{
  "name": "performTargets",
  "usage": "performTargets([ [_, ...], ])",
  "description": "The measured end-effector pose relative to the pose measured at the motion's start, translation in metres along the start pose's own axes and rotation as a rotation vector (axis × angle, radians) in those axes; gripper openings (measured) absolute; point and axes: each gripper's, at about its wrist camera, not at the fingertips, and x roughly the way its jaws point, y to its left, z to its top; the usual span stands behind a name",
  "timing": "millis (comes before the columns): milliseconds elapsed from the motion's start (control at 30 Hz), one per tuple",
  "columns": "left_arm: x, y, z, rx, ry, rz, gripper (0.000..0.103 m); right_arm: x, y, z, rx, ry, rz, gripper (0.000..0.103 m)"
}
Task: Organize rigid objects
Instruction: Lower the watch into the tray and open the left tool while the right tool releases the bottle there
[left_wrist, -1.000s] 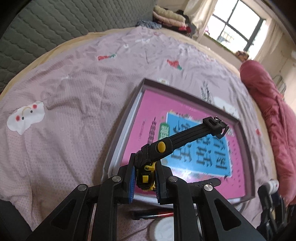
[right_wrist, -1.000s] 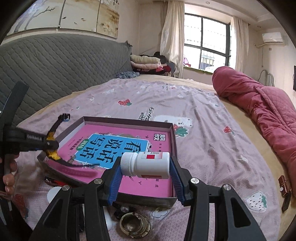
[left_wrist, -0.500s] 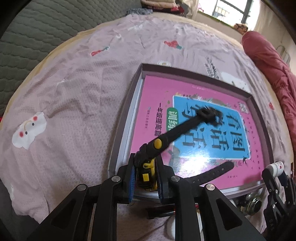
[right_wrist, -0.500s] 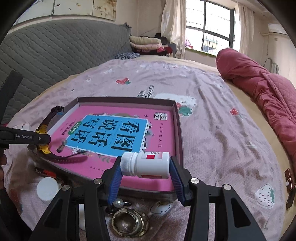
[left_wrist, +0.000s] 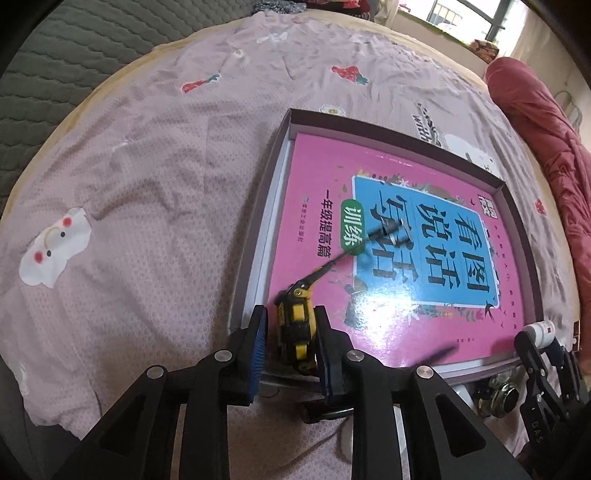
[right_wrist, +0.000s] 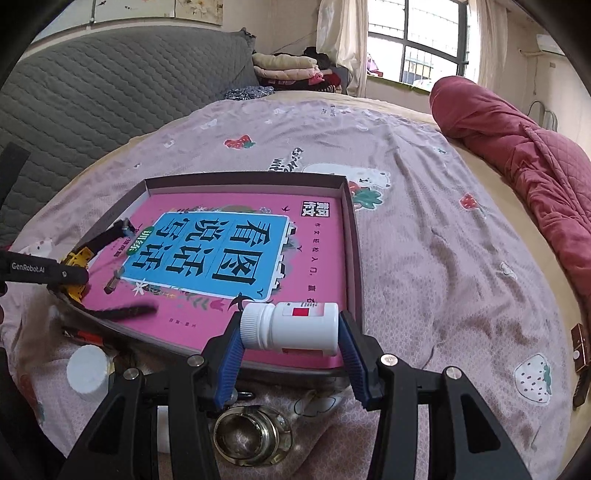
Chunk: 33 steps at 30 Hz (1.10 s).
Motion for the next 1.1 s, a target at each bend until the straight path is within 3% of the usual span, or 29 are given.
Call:
performTargets([
  [133, -0.006, -0.001, 0.000, 0.017, -0.024, 0.015, 0.033, -0.001, -0.002, 0.001, 0.000, 0.020, 0.003, 0.050],
  [1100, -0.033, 0.005, -0.014, 0.031, -0.110, -0.027, 0.034, -0.003, -0.003, 0.000, 0.015, 0.016, 0.018, 0.049],
])
